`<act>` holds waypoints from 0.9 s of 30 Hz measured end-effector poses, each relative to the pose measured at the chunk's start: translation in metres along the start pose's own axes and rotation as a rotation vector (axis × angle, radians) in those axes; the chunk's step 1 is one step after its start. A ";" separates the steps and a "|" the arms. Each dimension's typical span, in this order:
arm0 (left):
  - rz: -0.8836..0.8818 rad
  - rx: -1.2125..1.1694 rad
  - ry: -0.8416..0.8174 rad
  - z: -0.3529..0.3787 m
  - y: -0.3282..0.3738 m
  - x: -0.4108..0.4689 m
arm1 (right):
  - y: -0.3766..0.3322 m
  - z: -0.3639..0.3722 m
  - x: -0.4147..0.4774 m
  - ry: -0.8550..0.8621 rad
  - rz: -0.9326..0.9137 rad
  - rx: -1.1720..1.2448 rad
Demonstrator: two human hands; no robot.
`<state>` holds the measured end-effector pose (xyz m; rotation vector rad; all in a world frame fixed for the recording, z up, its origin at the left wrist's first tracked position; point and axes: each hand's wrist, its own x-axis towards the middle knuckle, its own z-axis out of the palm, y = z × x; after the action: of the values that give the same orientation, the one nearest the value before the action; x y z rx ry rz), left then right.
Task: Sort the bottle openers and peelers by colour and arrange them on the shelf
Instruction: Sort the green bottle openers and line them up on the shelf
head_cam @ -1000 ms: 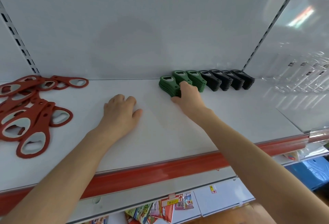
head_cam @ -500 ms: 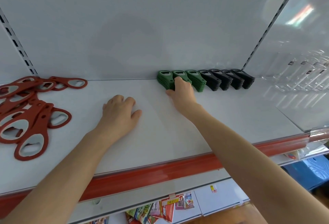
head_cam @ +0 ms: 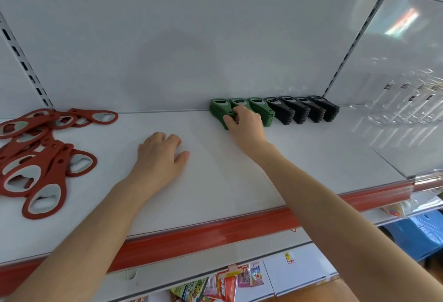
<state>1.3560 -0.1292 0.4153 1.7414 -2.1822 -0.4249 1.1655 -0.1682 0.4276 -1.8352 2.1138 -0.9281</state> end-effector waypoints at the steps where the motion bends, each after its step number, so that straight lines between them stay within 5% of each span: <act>1: 0.000 -0.001 0.002 0.000 0.000 0.000 | 0.000 0.000 0.000 -0.002 0.001 -0.001; 27: 0.000 0.005 -0.012 -0.003 0.002 -0.002 | -0.003 -0.016 -0.010 -0.191 0.017 -0.024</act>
<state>1.3561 -0.1271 0.4185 1.7452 -2.1935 -0.4314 1.1613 -0.1541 0.4393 -1.8343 2.0298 -0.6960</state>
